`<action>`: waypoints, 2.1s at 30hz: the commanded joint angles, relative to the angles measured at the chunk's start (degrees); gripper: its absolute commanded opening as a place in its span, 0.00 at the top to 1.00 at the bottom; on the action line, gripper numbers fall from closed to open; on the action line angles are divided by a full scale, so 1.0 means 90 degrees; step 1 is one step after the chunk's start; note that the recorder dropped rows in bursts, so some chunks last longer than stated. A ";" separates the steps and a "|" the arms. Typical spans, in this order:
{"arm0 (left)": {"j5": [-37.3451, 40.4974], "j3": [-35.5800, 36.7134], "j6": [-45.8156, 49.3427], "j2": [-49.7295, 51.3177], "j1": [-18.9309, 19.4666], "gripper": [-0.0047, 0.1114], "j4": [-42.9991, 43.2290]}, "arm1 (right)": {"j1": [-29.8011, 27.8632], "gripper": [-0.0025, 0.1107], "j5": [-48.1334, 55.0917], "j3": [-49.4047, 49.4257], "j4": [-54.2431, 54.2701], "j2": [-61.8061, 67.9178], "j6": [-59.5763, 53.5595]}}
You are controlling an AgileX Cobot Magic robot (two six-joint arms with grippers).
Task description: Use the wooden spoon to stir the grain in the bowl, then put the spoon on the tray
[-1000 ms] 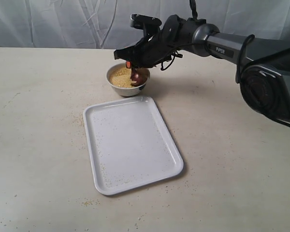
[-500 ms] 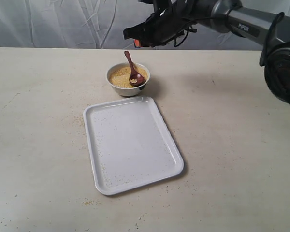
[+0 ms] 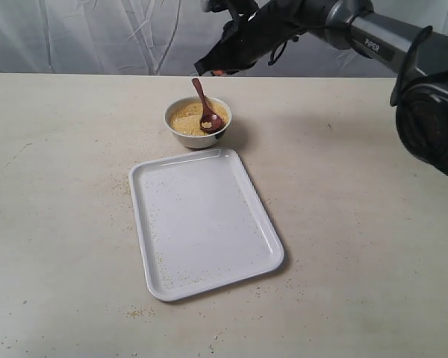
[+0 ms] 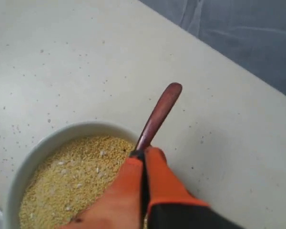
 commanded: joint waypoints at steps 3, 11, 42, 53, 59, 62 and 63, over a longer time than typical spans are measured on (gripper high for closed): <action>-0.0038 0.0032 0.0003 -0.0034 0.0028 0.96 0.0106 | -0.0020 0.98 0.0960 -0.1512 -0.0306 0.0882 -0.0987; -0.0038 0.0032 0.0003 -0.0034 0.0028 0.96 0.0106 | -0.0004 0.98 0.0695 -0.2147 0.0502 0.1455 -0.2190; -0.0038 0.0032 0.0003 -0.0034 0.0028 0.96 0.0133 | 0.0168 0.98 -0.0613 -0.2147 0.0175 0.2002 -0.2897; -0.0038 0.0032 0.0003 -0.0034 0.0028 0.96 0.0133 | 0.0168 0.98 -0.0458 -0.2147 -0.0383 0.1674 -0.2091; -0.0038 0.0032 0.0003 -0.0034 0.0028 0.96 0.0133 | 0.0168 0.98 -0.0789 -0.2147 -0.0302 0.1873 -0.2043; -0.0038 0.0032 0.0003 -0.0034 0.0028 0.96 0.0133 | 0.0168 0.98 -0.0789 -0.2147 -0.0353 0.1873 -0.2043; -0.0038 0.0032 0.0003 -0.0034 0.0028 0.96 0.0133 | 0.0168 0.98 -0.0758 -0.2147 -0.0352 0.1873 -0.2043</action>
